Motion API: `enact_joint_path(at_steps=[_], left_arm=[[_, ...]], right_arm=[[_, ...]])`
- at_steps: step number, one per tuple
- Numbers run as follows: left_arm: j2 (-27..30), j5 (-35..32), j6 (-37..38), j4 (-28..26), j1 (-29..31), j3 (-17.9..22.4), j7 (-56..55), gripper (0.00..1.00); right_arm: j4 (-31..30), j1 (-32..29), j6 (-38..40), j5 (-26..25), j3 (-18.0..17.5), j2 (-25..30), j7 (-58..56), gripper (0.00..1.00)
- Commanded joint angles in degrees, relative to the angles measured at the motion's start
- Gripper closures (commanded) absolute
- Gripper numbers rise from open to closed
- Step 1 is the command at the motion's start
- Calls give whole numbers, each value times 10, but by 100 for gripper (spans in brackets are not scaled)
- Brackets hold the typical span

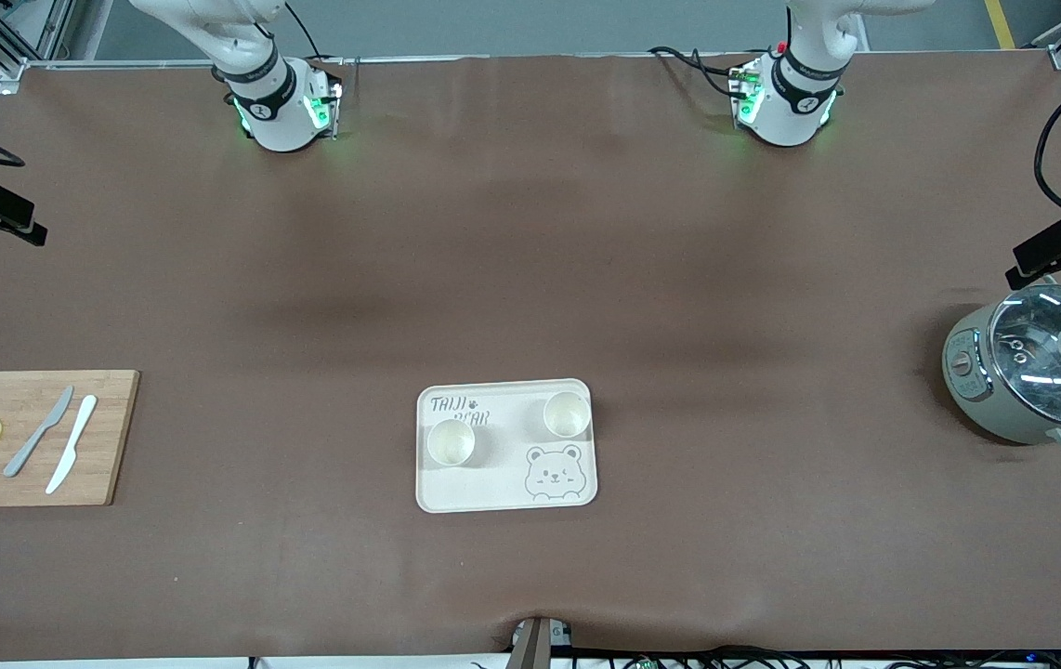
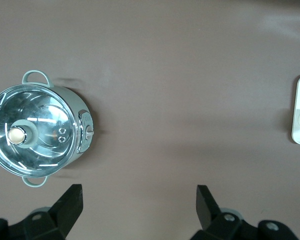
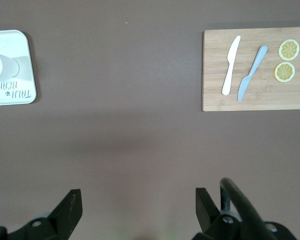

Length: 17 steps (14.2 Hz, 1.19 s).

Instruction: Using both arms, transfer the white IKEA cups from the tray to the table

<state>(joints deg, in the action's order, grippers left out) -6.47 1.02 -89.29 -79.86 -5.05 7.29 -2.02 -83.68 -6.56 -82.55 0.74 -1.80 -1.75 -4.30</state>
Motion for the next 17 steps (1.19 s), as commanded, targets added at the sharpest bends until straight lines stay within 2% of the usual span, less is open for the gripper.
enact_joint_path(at_steps=[1, 17], left_arm=[[-10, 10, 15, 19, 2, 2, 4, 0], [-11, 4, 10, 14, 12, 2, -3, 0]], right_arm=[[-6, 3, -5, -5, 0, 5, 2, 0], [-2, 6, -5, 3, 0, 3, -4, 0]])
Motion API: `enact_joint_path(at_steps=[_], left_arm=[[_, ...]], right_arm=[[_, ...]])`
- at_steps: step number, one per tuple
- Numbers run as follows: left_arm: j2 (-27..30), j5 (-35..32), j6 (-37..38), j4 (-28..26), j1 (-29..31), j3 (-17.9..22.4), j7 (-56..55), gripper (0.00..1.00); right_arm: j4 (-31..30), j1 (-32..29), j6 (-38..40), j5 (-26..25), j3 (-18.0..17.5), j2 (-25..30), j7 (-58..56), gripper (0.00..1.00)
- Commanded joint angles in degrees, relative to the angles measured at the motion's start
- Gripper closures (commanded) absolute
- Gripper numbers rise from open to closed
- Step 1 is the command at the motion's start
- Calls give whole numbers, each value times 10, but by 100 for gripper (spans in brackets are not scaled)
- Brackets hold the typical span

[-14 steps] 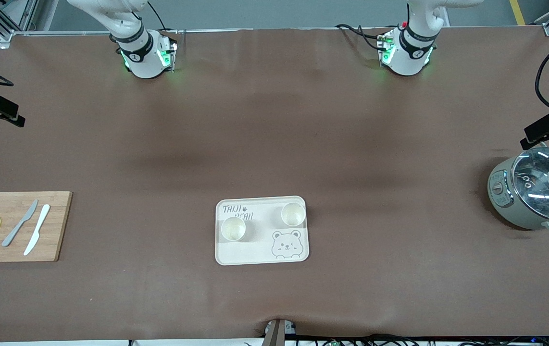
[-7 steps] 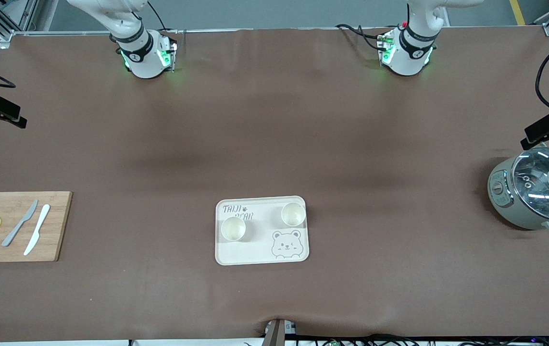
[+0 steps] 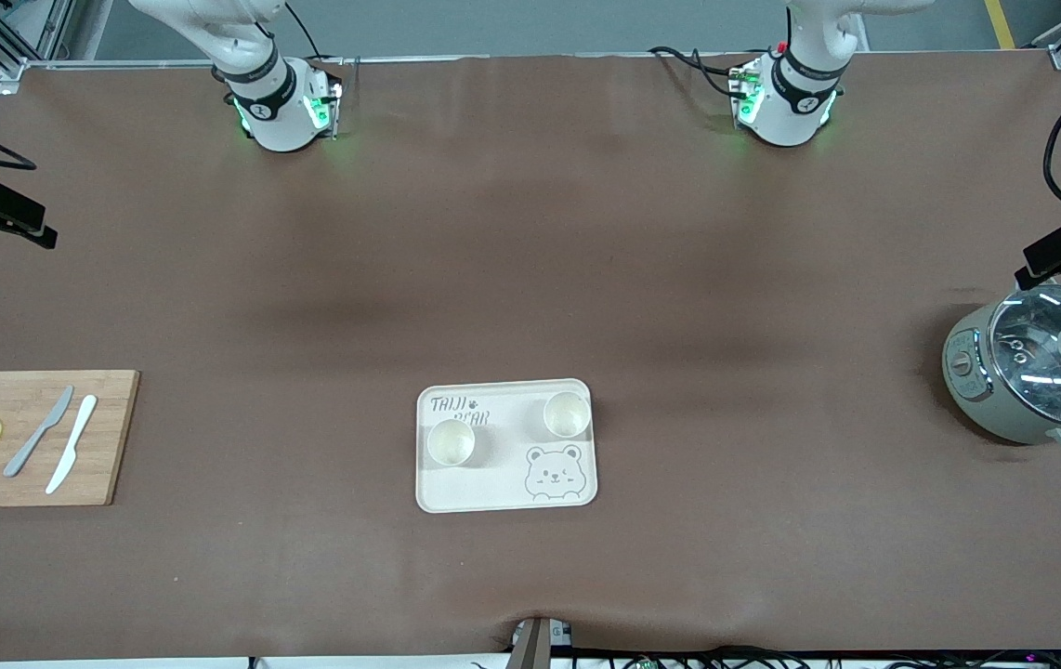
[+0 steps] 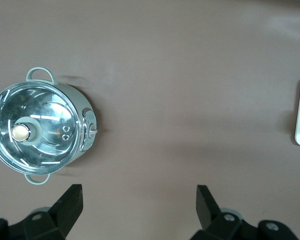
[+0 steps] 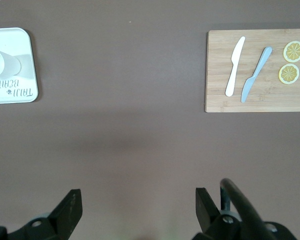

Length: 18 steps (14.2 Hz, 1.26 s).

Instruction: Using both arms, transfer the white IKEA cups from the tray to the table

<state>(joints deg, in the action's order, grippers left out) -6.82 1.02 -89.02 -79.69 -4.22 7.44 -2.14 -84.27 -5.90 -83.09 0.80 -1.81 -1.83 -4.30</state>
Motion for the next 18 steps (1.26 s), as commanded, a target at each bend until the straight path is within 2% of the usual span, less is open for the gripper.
enact_joint_path(at_steps=[1, 11, 13, 18], left_arm=[[-9, 9, 5, 11, 6, 0, -1, 0], [-109, 14, -2, 11, -40, -19, -50, 0], [-126, 44, -4, 11, -40, -19, -51, 0], [-156, 69, -54, 11, -73, -19, -98, 0]], right_arm=[[4, -1, -1, 3, 0, 4, -4, 0], [4, 3, 3, 1, 0, -1, -6, 0], [9, 2, -3, 4, 0, -1, -6, 0], [20, 47, -45, 9, -1, -7, 24, 0]])
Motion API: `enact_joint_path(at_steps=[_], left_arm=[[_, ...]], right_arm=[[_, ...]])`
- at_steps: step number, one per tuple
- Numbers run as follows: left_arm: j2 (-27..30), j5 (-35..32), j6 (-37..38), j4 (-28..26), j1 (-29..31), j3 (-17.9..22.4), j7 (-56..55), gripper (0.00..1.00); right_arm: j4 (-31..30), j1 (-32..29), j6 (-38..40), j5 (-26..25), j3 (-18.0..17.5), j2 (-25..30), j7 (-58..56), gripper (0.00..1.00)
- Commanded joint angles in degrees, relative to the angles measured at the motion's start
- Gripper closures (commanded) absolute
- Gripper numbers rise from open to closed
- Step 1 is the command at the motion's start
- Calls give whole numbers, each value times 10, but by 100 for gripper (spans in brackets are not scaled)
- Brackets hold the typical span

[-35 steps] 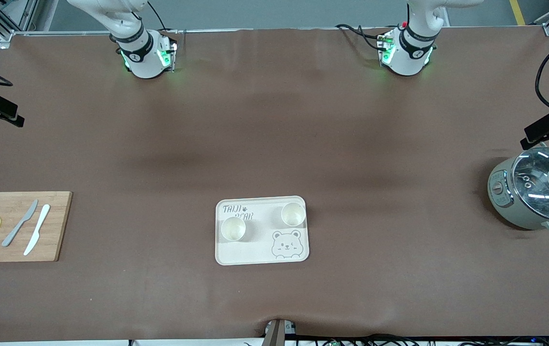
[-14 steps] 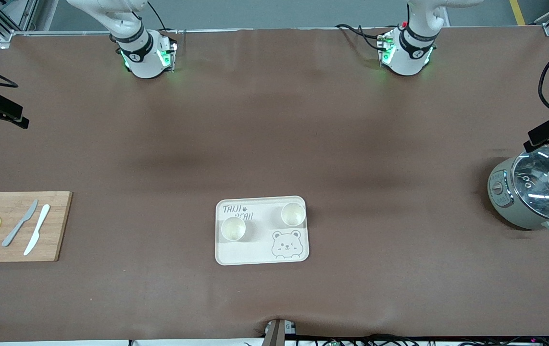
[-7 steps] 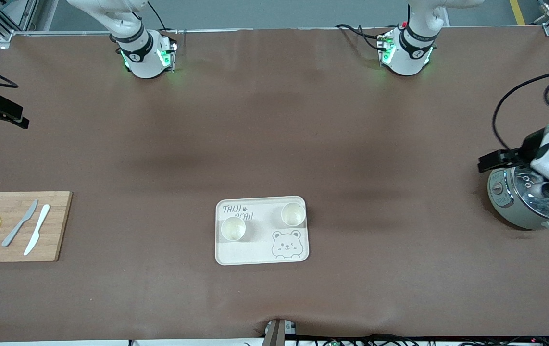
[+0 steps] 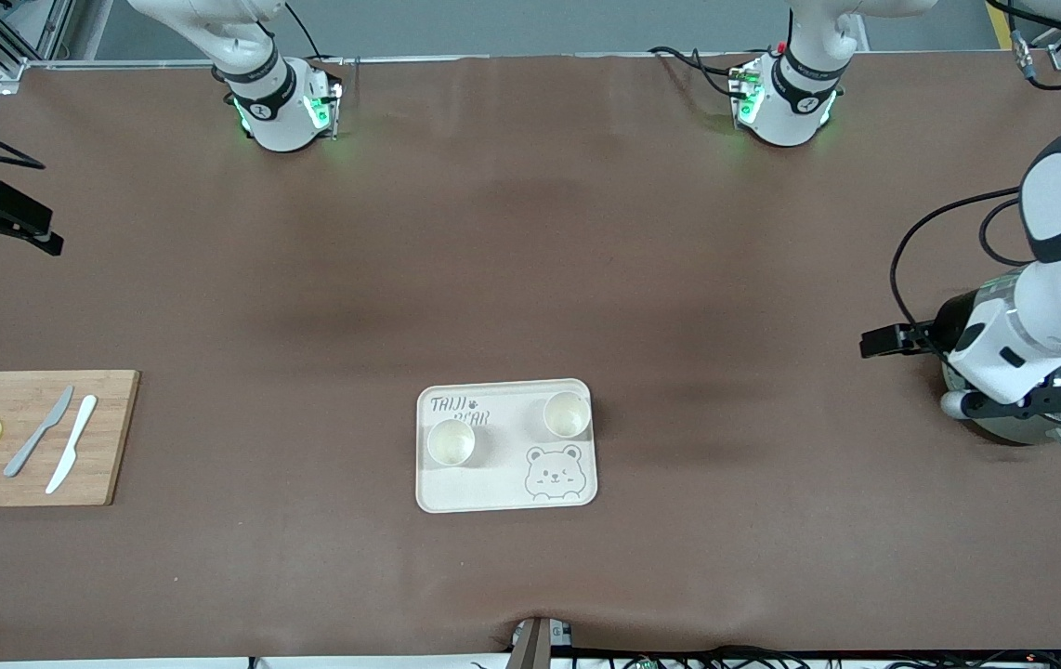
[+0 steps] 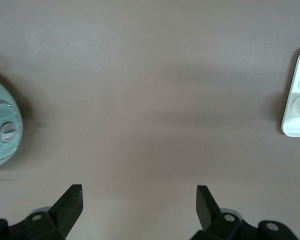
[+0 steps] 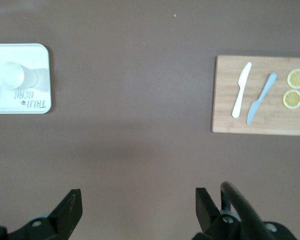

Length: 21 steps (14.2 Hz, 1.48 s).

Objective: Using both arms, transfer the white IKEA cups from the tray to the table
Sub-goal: 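Move the left gripper and the right gripper down toward the two cups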

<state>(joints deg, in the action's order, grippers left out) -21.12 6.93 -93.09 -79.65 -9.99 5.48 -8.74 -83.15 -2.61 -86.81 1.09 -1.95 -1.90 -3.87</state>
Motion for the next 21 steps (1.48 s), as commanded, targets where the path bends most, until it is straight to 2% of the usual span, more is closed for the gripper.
enact_joint_path(at_steps=[1, 5, 12, 21], left_arm=[[-21, 11, -27, 11, -22, 1, -51, 0], [-49, 31, -74, 11, -49, 2, -102, 0], [-118, 20, -169, 13, -131, 7, -227, 0], [-187, -4, -280, 33, -221, 9, -423, 0]], right_arm=[[9, 30, -16, 14, 1, -13, 54, 0], [25, 99, -45, 15, 0, -64, 196, 0], [31, 180, -206, 15, 1, -183, 352, 0], [31, 241, -375, 7, 2, -321, 386, 0]])
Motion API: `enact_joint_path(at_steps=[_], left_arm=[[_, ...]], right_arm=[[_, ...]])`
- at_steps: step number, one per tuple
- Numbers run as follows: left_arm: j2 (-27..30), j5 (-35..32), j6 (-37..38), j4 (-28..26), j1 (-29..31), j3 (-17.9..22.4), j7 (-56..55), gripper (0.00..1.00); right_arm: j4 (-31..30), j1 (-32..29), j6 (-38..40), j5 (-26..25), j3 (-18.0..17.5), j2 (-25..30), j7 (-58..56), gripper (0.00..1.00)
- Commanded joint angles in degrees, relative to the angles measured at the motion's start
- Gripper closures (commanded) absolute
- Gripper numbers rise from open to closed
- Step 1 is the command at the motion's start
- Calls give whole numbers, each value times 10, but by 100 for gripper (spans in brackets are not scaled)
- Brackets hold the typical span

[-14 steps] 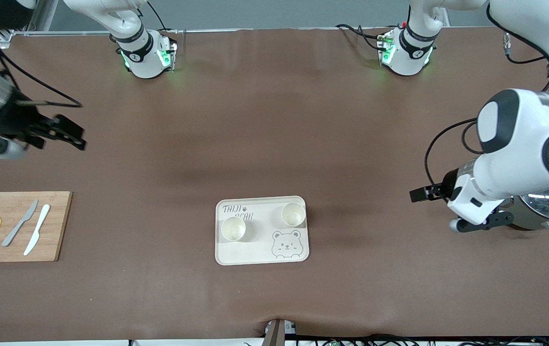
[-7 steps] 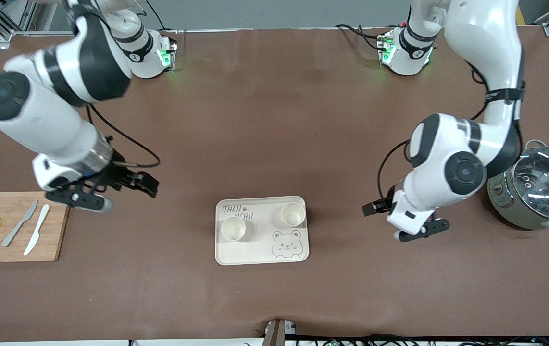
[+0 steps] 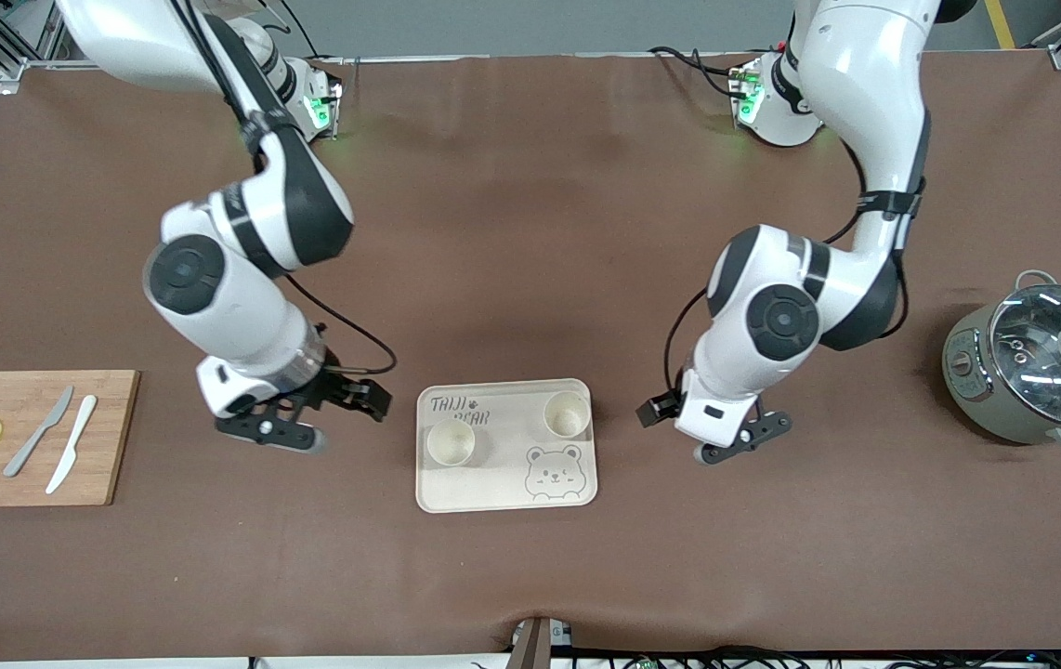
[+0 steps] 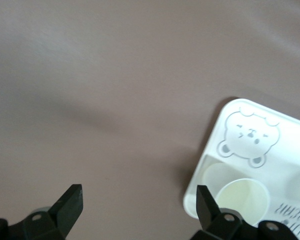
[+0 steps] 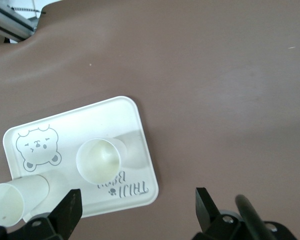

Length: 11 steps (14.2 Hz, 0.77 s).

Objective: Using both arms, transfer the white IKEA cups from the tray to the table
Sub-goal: 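Move the left gripper and the right gripper down toward the two cups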

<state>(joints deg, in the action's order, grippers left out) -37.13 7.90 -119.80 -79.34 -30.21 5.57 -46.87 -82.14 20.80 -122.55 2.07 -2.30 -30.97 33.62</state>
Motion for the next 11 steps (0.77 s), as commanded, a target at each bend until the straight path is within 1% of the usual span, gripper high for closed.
enact_joint_path(at_steps=[1, 4, 6, 8, 10, 11], left_arm=[[-37, -15, -18, 39, -28, 9, -60, 0], [-64, -31, -37, 64, -57, 15, -123, 0], [-77, -32, -57, 64, -74, 21, -142, 0], [-95, -32, -66, 65, -99, 37, -153, 0], [-112, -32, -85, 67, -120, 55, -177, 0], [-115, -32, -88, 66, -122, 55, -182, 0]], right_arm=[[20, 9, -31, -3, 5, -42, 11, 0], [20, 19, -54, -6, 7, -66, 11, 0], [19, 25, -81, -5, 7, -82, 13, 0], [19, 34, -114, -4, 7, -99, 16, 0], [19, 39, -129, -5, 8, -113, 26, 0], [19, 39, -132, -6, 8, -118, 26, 0]])
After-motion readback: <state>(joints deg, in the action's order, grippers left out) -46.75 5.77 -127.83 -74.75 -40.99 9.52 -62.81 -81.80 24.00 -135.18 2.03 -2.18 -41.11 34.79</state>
